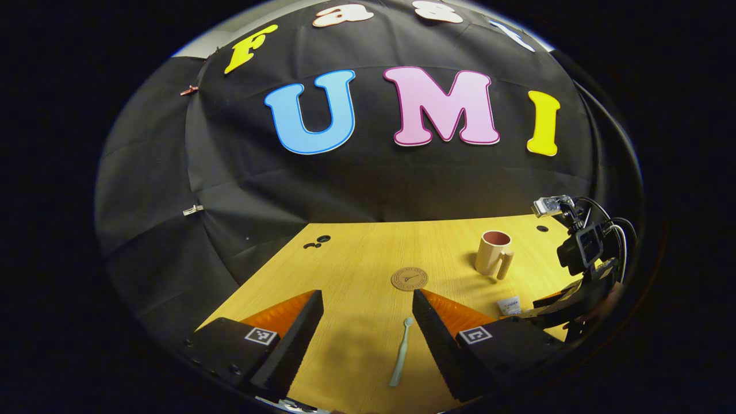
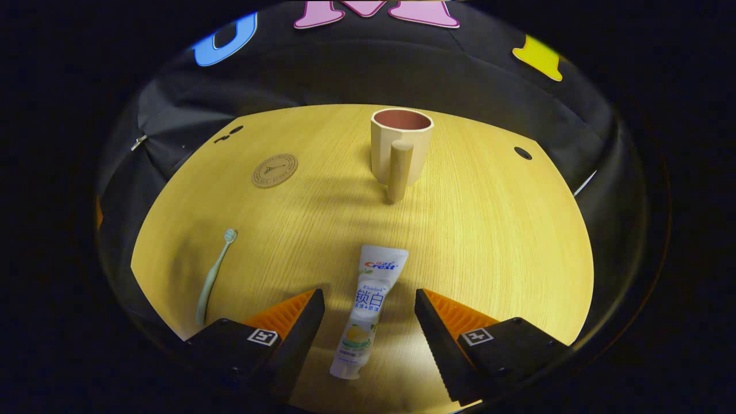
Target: Put the toothbrush and toothpaste on the desktop into the cup, then pick up the cup and place it on the coaster on the desktop.
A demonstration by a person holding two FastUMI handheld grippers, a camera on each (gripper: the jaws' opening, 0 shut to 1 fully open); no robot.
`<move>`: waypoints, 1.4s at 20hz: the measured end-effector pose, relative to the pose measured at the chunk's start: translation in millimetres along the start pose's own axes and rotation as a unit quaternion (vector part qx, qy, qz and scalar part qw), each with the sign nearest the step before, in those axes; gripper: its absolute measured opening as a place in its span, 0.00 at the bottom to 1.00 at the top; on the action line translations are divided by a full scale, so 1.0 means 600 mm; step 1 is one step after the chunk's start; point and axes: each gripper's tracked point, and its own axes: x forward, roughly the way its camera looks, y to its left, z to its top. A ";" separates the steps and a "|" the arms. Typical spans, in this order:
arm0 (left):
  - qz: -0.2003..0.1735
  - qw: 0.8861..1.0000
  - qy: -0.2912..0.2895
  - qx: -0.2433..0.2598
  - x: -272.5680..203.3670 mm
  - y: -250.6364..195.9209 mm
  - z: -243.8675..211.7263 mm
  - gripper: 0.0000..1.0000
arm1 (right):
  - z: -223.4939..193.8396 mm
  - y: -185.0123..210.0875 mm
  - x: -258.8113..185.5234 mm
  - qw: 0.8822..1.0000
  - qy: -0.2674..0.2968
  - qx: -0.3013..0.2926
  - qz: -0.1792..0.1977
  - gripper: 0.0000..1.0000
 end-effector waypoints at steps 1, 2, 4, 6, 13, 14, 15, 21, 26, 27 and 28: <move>0.001 1.000 0.002 0.001 0.000 0.001 -0.001 0.99 | -0.012 -0.002 0.005 1.000 0.012 0.003 -0.005 0.98; 0.001 1.000 0.004 0.002 -0.001 0.001 -0.004 0.99 | -0.025 -0.001 0.009 1.000 0.024 0.008 -0.006 0.98; 0.004 1.000 0.004 0.006 -0.005 0.005 -0.006 0.99 | -0.041 -0.007 0.019 0.999 0.040 0.017 -0.014 0.98; 0.002 1.000 0.003 0.007 -0.010 0.007 -0.006 0.99 | -0.038 -0.008 0.022 0.999 0.035 0.026 -0.021 0.99; -0.003 1.000 0.002 0.010 -0.031 0.013 -0.015 0.99 | -0.028 0.008 0.033 0.999 0.030 0.032 -0.019 0.90; -0.002 1.000 -0.003 0.011 -0.034 0.018 -0.014 0.99 | -0.028 0.009 0.035 0.999 0.031 0.035 -0.021 0.82; -0.004 1.000 -0.006 0.010 -0.038 0.019 -0.010 0.99 | -0.026 0.012 0.035 0.998 0.033 0.039 -0.021 0.67; -0.014 1.000 0.006 -0.008 -0.044 0.031 -0.031 0.99 | -0.030 0.011 0.038 0.997 0.062 0.039 -0.015 0.44; -0.021 0.999 0.031 -0.024 -0.033 0.039 -0.060 0.99 | -0.031 0.012 0.037 0.998 0.055 0.023 -0.010 0.29; -0.024 0.999 0.038 -0.026 -0.028 0.039 -0.066 0.99 | -0.028 0.012 0.037 0.998 0.054 0.024 -0.008 0.30; -0.029 0.998 0.047 -0.028 -0.024 0.038 -0.076 0.99 | -0.029 0.013 0.037 0.998 0.058 0.030 -0.005 0.30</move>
